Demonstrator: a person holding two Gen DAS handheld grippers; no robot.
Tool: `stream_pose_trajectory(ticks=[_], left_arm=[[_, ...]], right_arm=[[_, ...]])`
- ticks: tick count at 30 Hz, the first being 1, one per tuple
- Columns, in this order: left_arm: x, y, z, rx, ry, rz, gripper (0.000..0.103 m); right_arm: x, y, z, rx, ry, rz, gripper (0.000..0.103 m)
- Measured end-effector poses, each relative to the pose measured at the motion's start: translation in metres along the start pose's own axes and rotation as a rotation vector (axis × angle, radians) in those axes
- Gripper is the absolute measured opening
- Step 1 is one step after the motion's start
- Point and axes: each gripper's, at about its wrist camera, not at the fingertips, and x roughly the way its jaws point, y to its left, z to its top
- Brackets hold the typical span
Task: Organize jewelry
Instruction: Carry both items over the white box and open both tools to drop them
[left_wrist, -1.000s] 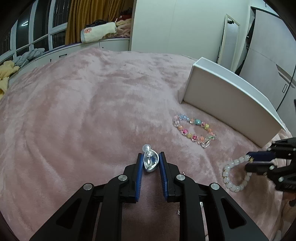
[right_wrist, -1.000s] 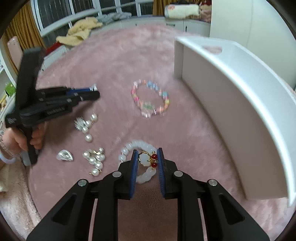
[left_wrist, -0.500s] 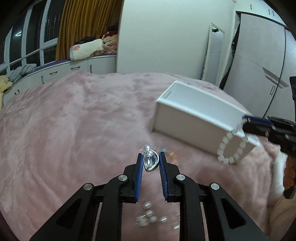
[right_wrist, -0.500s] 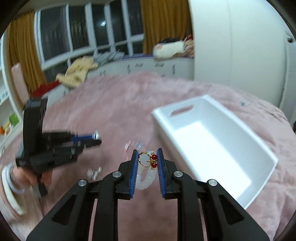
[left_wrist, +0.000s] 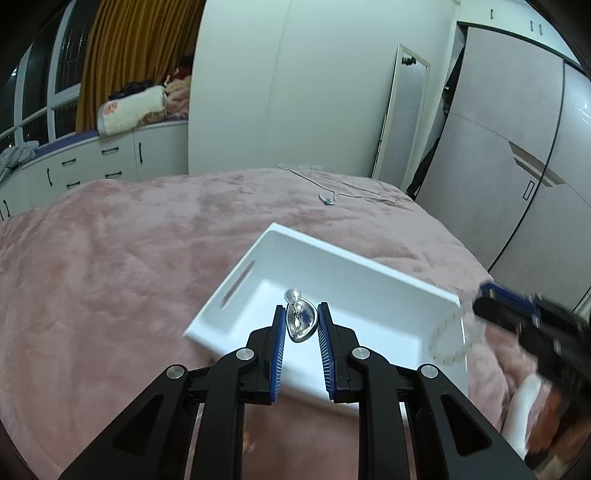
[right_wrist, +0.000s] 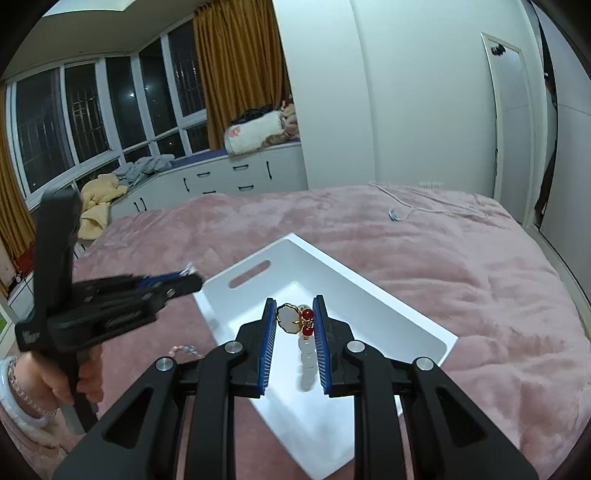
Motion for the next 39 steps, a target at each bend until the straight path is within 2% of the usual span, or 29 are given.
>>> stream_pose_trajectory(ticks=[4, 9, 16, 19, 20, 21, 22, 23, 25, 26, 29, 34, 39], left_arm=[[0.038, -0.014, 0.017, -0.026, 0.067, -0.012, 0.022], [0.079, -0.027, 0.017, -0.011, 0.156, 0.016, 0.022], [0.105, -0.023, 0.007, -0.031, 0.218, 0.029, 0.023], [0.106, -0.022, 0.002, -0.035, 0.225, 0.034, 0.043], [0.105, -0.021, 0.001, -0.034, 0.223, 0.036, 0.049], [0.103, -0.019, 0.000, -0.034, 0.218, 0.037, 0.052], [0.101, -0.018, 0.000, -0.037, 0.216, 0.038, 0.060], [0.099, -0.016, 0.001, -0.042, 0.211, 0.041, 0.061], [0.089, -0.010, 0.003, -0.065, 0.199, 0.035, 0.064], [0.084, -0.008, 0.004, -0.074, 0.193, 0.033, 0.070], [0.058, 0.002, 0.009, -0.079, 0.154, 0.040, 0.078], [0.017, 0.021, 0.011, -0.074, 0.109, 0.058, 0.083], [-0.029, 0.045, 0.006, -0.074, 0.064, 0.097, 0.086]], right_arm=[[0.017, -0.010, 0.000, 0.006, 0.045, -0.009, 0.021], [0.040, -0.018, -0.008, -0.001, 0.126, -0.011, 0.021], [0.059, -0.013, -0.018, -0.020, 0.203, -0.034, 0.023], [0.060, -0.010, -0.021, -0.038, 0.210, -0.040, 0.026], [0.060, -0.008, -0.021, -0.043, 0.207, -0.042, 0.035], [0.058, -0.007, -0.021, -0.049, 0.200, -0.053, 0.050], [0.056, -0.007, -0.020, -0.047, 0.186, -0.062, 0.057], [0.052, -0.007, -0.019, -0.042, 0.167, -0.068, 0.065], [0.048, -0.006, -0.018, -0.045, 0.151, -0.070, 0.064], [0.044, -0.005, -0.018, -0.049, 0.141, -0.064, 0.065], [0.033, 0.001, -0.018, -0.068, 0.107, -0.063, 0.070], [0.020, 0.021, -0.016, -0.132, 0.059, -0.042, 0.070], [0.007, 0.054, -0.016, -0.220, 0.002, 0.036, 0.073]])
